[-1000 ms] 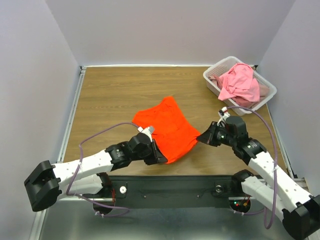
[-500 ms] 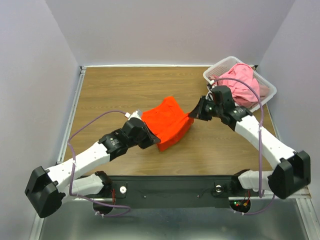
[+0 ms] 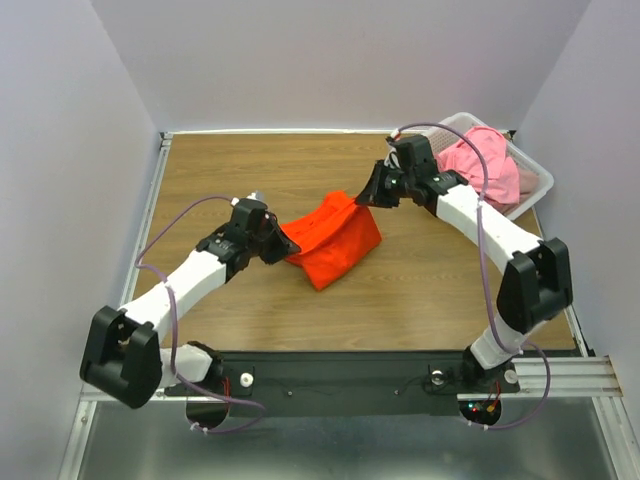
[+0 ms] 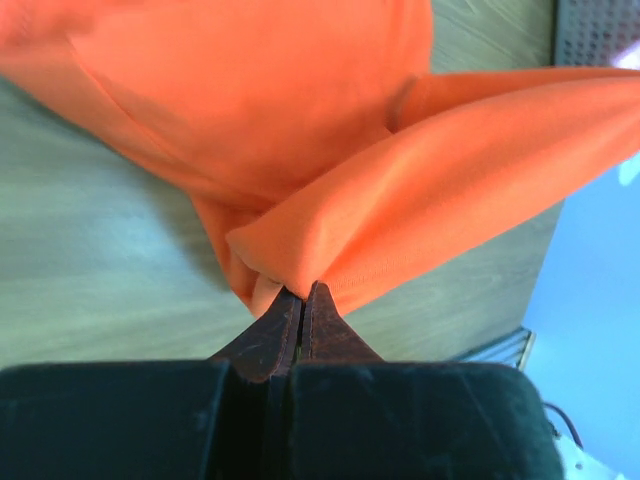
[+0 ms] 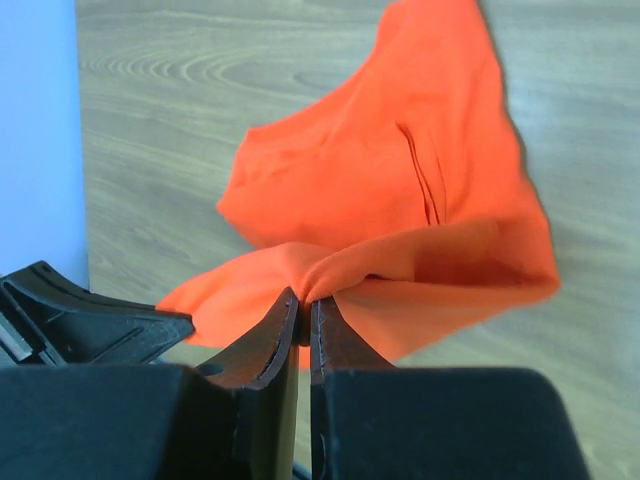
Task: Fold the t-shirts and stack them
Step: Fold the tshirt, then neatly place the folded tshirt to the corner
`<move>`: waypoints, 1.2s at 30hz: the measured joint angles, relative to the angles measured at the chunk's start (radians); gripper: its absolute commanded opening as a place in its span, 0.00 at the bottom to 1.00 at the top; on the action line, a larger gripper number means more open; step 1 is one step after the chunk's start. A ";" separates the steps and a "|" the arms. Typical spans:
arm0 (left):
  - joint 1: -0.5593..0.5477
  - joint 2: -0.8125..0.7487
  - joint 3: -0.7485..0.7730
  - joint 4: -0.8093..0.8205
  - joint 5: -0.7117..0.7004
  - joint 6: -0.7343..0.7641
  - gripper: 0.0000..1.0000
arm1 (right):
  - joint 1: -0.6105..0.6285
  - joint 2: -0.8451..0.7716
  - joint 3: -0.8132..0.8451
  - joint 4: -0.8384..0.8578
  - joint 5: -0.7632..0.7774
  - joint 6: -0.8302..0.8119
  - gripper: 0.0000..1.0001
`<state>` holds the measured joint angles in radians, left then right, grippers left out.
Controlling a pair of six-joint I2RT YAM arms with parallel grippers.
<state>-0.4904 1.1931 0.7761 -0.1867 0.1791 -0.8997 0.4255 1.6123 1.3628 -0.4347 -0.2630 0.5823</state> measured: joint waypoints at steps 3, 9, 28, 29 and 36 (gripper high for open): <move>0.059 0.079 0.025 0.015 0.036 0.032 0.00 | 0.000 0.095 0.070 0.006 -0.005 -0.011 0.05; 0.142 0.245 0.096 0.034 0.082 0.101 0.43 | 0.000 0.296 0.183 0.018 0.013 -0.029 0.20; 0.195 0.241 0.055 0.048 0.077 0.171 0.98 | -0.007 0.204 0.076 0.030 0.068 -0.059 1.00; 0.193 0.212 0.031 0.047 0.072 0.166 0.98 | -0.007 0.173 0.050 0.029 0.068 -0.059 1.00; 0.109 0.138 -0.044 0.063 0.029 0.124 0.98 | -0.007 0.011 -0.160 0.051 0.084 -0.054 1.00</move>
<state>-0.3813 1.3315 0.7319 -0.1238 0.2085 -0.7757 0.4187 1.6238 1.2030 -0.3832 -0.1795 0.5285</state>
